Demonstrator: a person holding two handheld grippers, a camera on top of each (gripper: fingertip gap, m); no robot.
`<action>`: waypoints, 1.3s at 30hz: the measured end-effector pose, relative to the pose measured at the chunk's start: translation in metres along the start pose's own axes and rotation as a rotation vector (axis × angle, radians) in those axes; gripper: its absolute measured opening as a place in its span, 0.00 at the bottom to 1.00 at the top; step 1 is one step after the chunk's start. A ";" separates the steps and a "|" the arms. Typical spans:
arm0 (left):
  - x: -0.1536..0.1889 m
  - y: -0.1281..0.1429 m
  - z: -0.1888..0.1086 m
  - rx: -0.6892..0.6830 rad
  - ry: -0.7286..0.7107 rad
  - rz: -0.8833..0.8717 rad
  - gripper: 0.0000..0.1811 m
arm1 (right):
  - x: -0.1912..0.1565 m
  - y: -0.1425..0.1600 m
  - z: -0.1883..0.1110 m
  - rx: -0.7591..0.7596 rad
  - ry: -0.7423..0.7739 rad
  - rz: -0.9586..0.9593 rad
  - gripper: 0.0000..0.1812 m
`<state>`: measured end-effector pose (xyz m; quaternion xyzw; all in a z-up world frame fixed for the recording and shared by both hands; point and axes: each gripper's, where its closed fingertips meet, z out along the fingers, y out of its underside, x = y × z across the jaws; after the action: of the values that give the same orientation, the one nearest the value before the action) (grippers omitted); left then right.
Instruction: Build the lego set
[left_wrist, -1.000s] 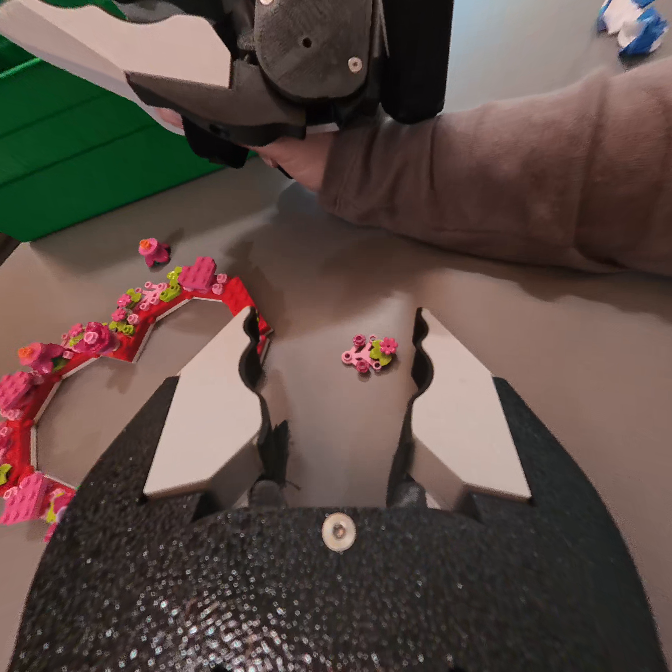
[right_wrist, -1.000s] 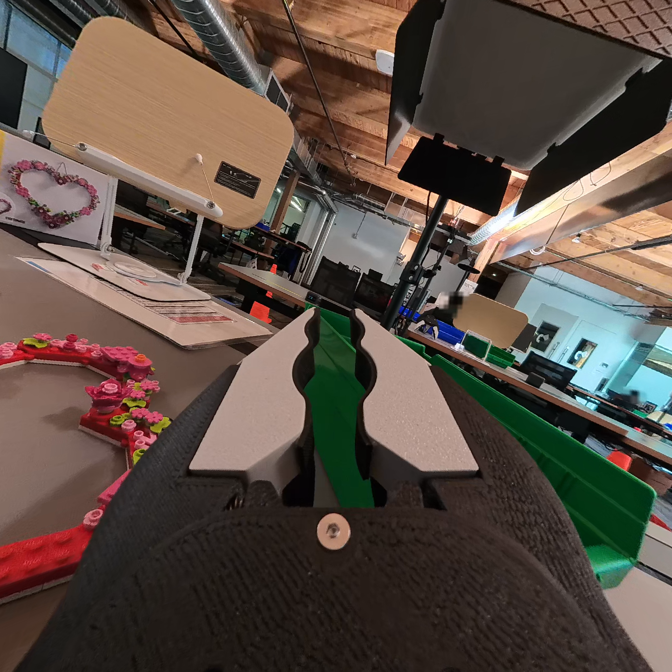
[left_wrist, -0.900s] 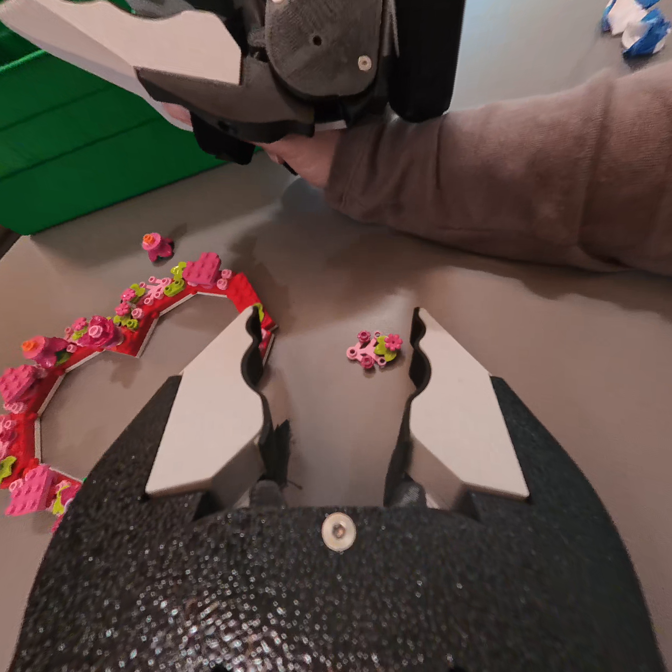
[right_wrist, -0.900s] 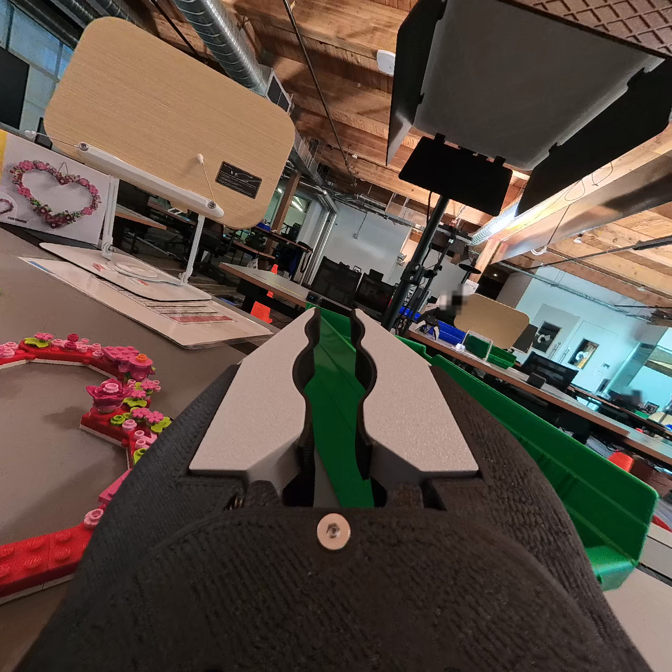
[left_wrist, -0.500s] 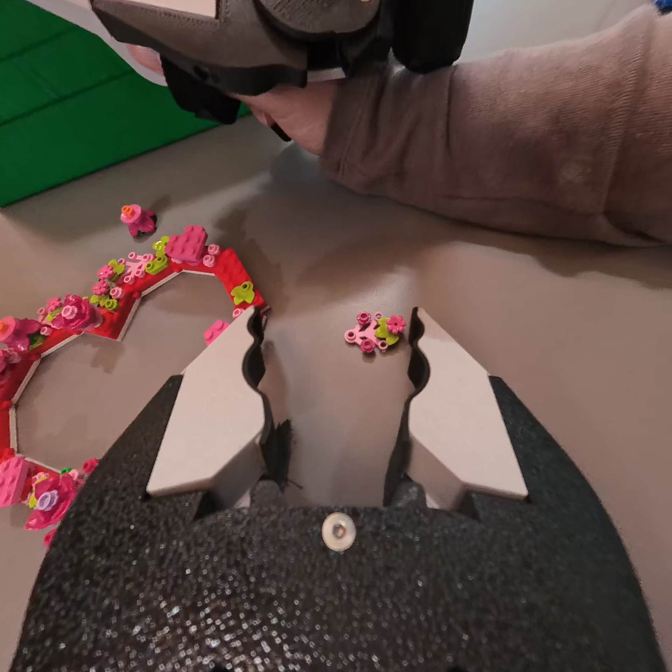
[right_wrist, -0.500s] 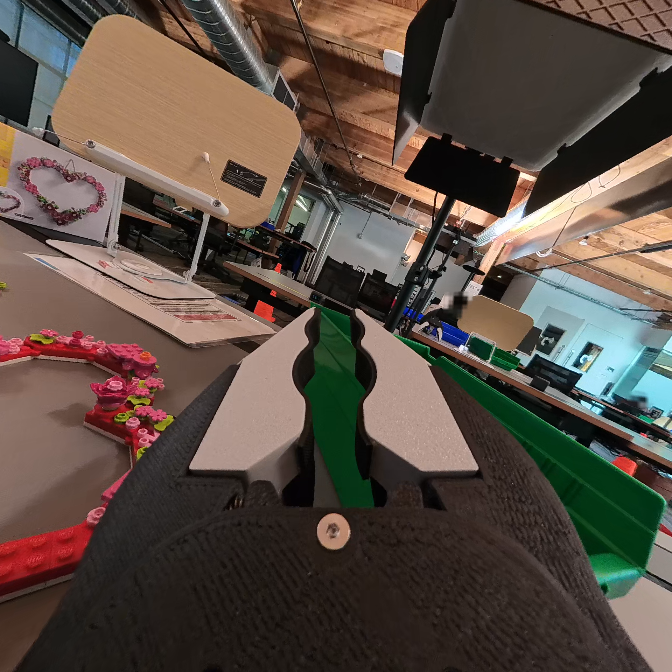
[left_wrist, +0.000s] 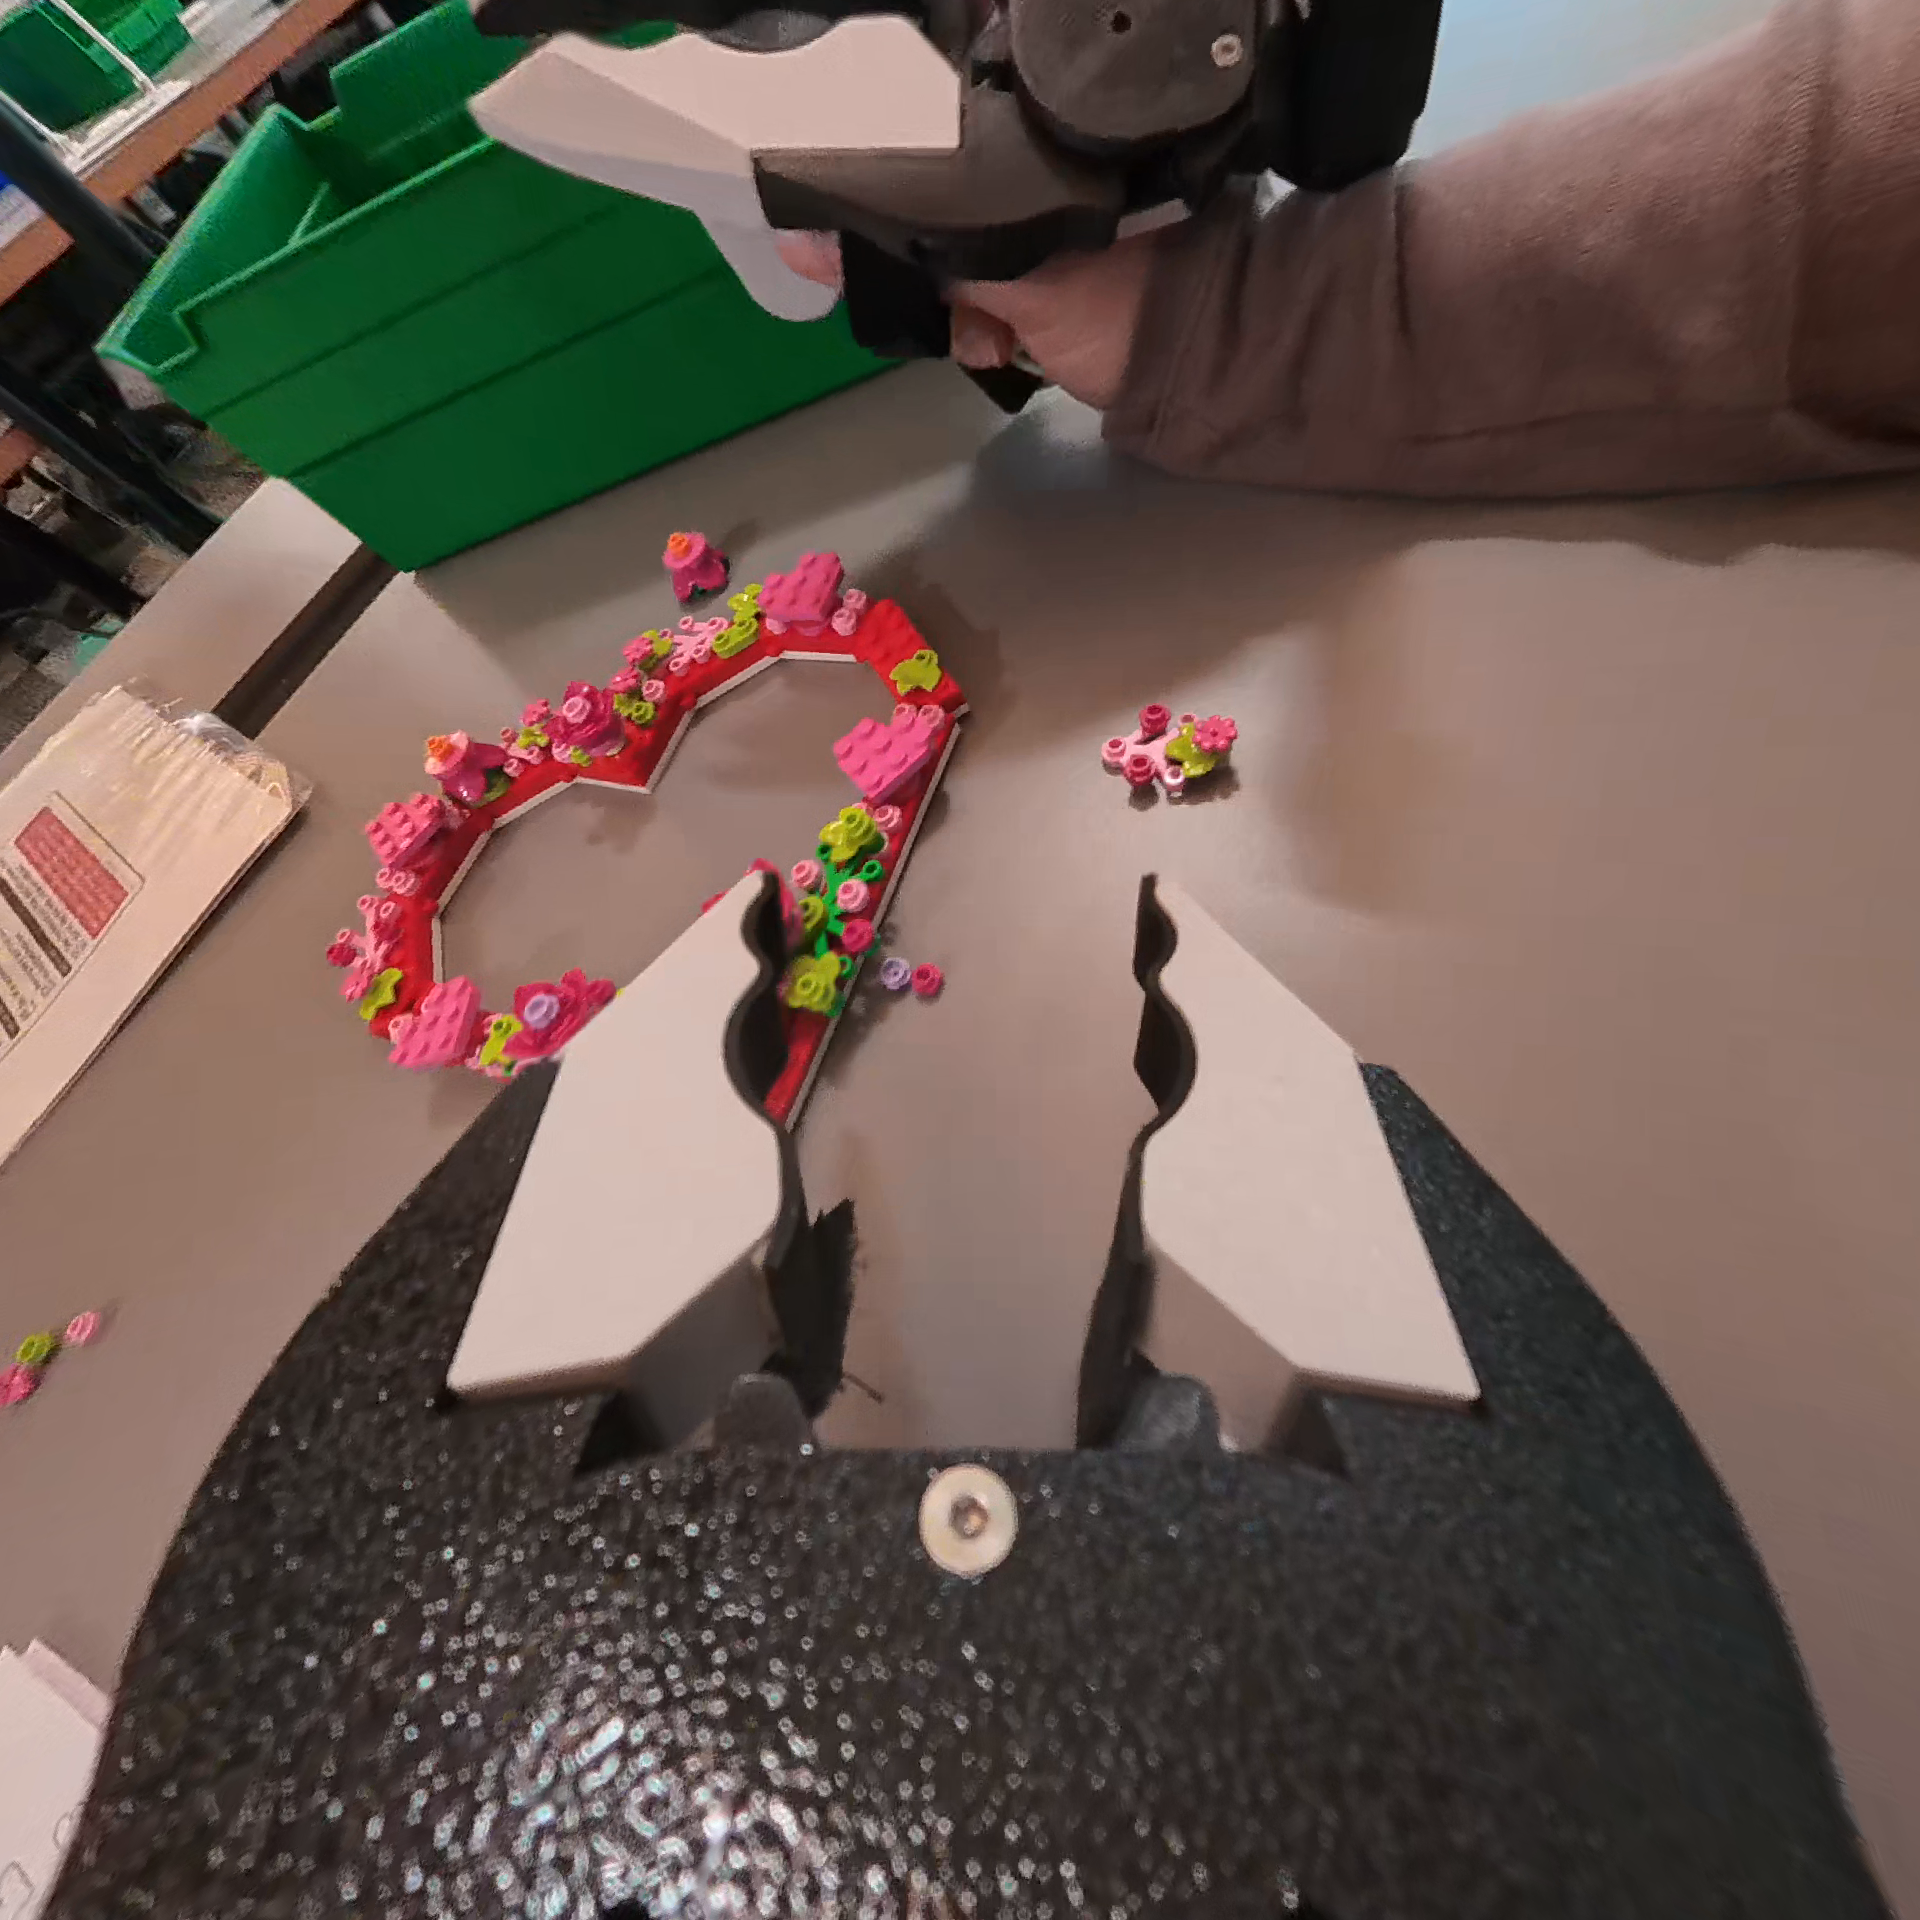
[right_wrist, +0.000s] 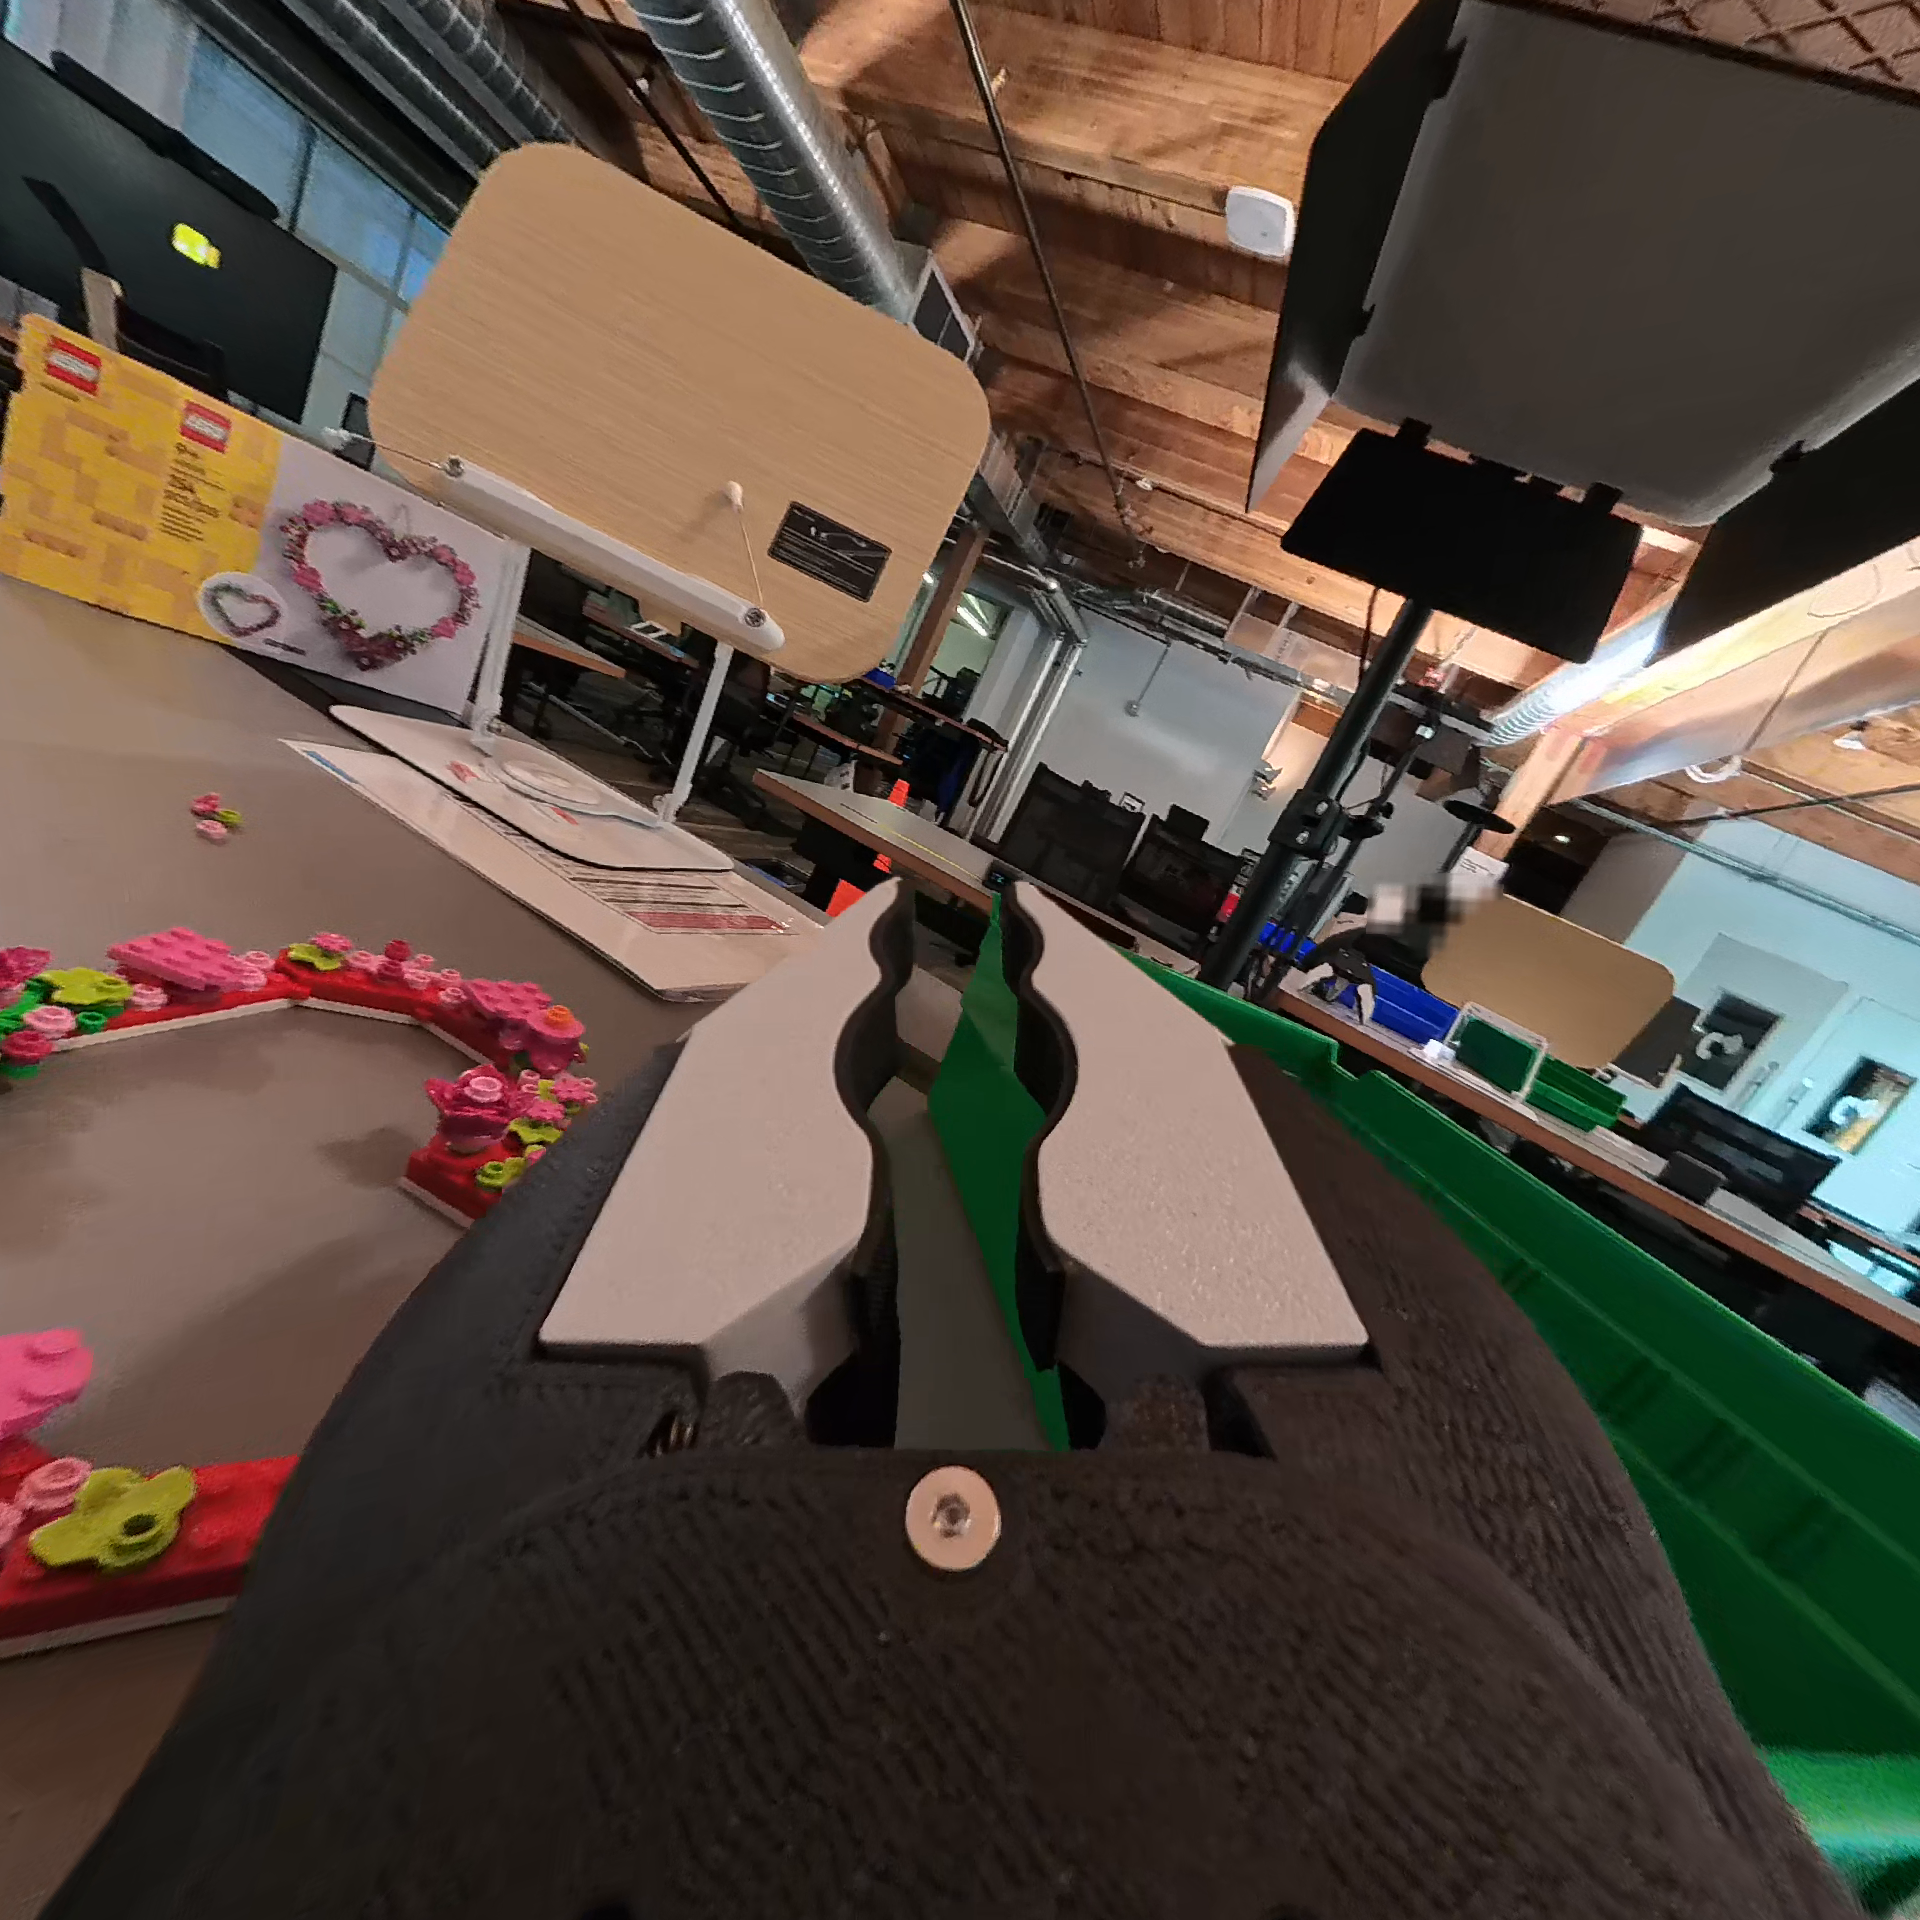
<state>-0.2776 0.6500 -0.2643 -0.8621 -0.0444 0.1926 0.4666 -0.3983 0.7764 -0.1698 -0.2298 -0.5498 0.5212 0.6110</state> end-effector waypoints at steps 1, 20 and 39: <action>0.000 0.002 -0.002 0.005 0.005 0.000 0.36 | -0.003 -0.002 -0.002 0.008 -0.018 0.002 0.08; 0.003 -0.003 -0.010 0.159 0.066 0.010 0.35 | -0.075 -0.032 -0.049 0.173 -0.441 -0.096 0.10; -0.027 -0.003 -0.005 0.170 0.017 -0.005 0.33 | -0.082 -0.023 -0.072 0.099 -0.746 0.072 0.07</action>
<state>-0.3003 0.6403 -0.2516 -0.8207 -0.0263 0.1873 0.5391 -0.3114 0.7162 -0.2071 -0.0135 -0.7003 0.6160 0.3604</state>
